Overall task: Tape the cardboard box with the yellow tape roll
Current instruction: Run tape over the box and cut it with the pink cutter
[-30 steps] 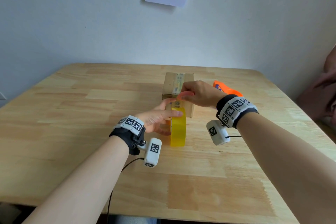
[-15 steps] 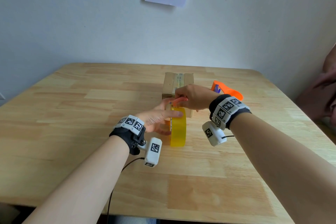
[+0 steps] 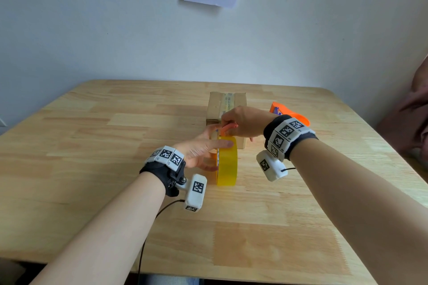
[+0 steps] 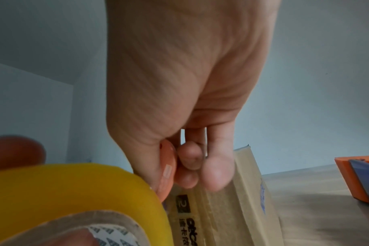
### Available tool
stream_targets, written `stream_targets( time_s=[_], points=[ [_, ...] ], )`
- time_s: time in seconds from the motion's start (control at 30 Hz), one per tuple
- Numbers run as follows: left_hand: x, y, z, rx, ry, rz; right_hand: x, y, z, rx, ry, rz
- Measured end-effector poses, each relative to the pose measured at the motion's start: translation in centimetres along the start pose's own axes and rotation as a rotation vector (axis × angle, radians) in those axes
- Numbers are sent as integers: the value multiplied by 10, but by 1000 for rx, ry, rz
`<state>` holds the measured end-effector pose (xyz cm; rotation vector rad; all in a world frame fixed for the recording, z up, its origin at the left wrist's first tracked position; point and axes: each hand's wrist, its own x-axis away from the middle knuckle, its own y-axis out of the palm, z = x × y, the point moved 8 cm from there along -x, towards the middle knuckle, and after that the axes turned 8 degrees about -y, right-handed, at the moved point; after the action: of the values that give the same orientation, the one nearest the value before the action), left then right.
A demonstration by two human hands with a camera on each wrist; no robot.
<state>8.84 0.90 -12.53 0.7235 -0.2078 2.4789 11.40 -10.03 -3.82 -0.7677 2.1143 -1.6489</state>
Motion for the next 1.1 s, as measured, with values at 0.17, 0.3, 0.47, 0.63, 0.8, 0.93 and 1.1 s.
stream_targets(
  time_s=[0.17, 0.3, 0.47, 0.63, 0.8, 0.93, 1.1],
  points=[
    [0, 0, 0, -8, 0, 11, 12, -1, 13, 12, 59, -11],
    [2, 3, 4, -39, 4, 2, 22, 0, 22, 22, 133, -59],
    [2, 4, 4, -24, -7, 9, 38, 4, 36, -39, 261, -97],
    [0, 3, 3, -3, -6, -3, 53, 37, 52, -166, 378, -259],
    [0, 0, 2, -1, -4, 3, 60, 59, 57, -103, 481, -359],
    [1, 1, 3, 5, -6, 16, 68, 57, 57, -67, 536, -382],
    [6, 3, 3, 21, 5, 38, 61, 40, 52, -311, 568, -236]
  ],
)
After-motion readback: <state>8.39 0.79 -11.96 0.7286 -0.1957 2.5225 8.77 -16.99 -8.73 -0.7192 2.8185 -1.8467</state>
